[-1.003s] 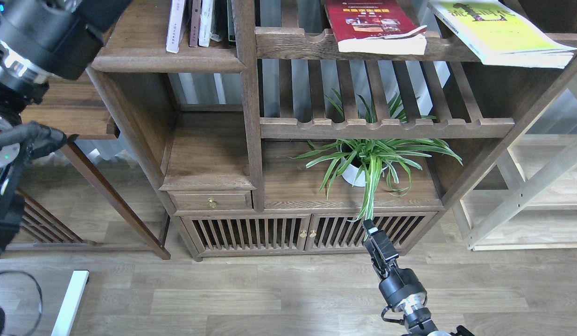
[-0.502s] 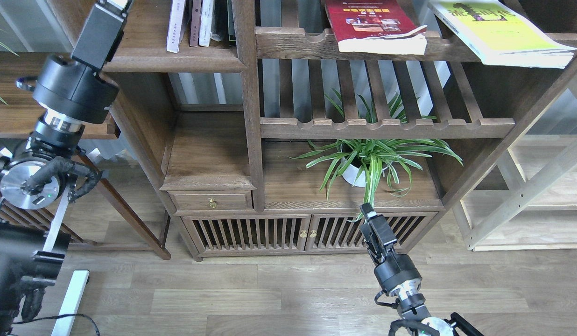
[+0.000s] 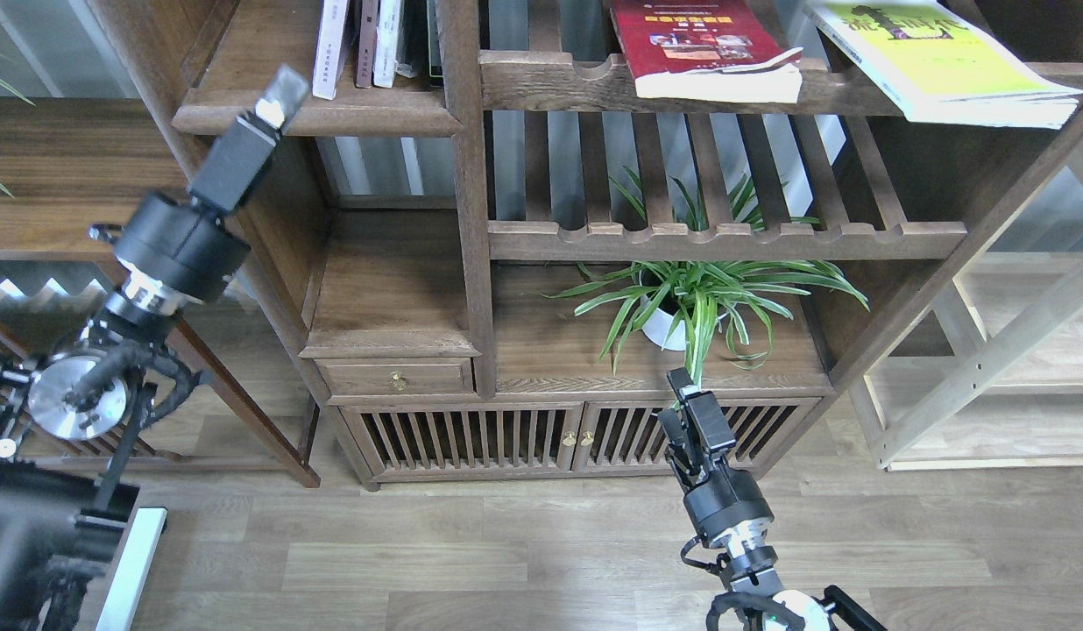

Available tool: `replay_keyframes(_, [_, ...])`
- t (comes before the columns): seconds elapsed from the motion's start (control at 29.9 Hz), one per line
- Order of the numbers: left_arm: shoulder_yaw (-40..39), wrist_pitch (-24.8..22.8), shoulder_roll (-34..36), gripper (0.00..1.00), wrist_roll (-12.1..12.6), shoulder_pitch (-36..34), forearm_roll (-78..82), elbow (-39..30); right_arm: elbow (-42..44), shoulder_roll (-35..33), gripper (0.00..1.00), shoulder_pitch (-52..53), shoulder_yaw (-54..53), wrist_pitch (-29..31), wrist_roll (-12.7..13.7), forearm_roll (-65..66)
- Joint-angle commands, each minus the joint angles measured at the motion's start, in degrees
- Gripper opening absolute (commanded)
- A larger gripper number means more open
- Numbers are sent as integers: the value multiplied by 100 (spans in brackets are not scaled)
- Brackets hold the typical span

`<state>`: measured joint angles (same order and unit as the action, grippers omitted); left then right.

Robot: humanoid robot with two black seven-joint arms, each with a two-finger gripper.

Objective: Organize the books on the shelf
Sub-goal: 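Lower the left gripper in front of the shelf and raise the right gripper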

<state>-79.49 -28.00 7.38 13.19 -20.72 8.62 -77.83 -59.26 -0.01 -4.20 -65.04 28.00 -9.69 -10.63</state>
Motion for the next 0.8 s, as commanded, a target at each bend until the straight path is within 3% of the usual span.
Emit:
replay_keyframes(0.0, [153,0,-35,99,-1,217,-1,329,-7,1,99,-2,-105,0,-6,-9])
replay_keyframes(0.27, [338,0,26,99,-1,481,8,505,-33,1,99,-124,-96,0,3,9])
replay_keyframes(0.77, [346,0,184,99,96,744,-141,646,-1070,1,99,-477,-341,0,11,9])
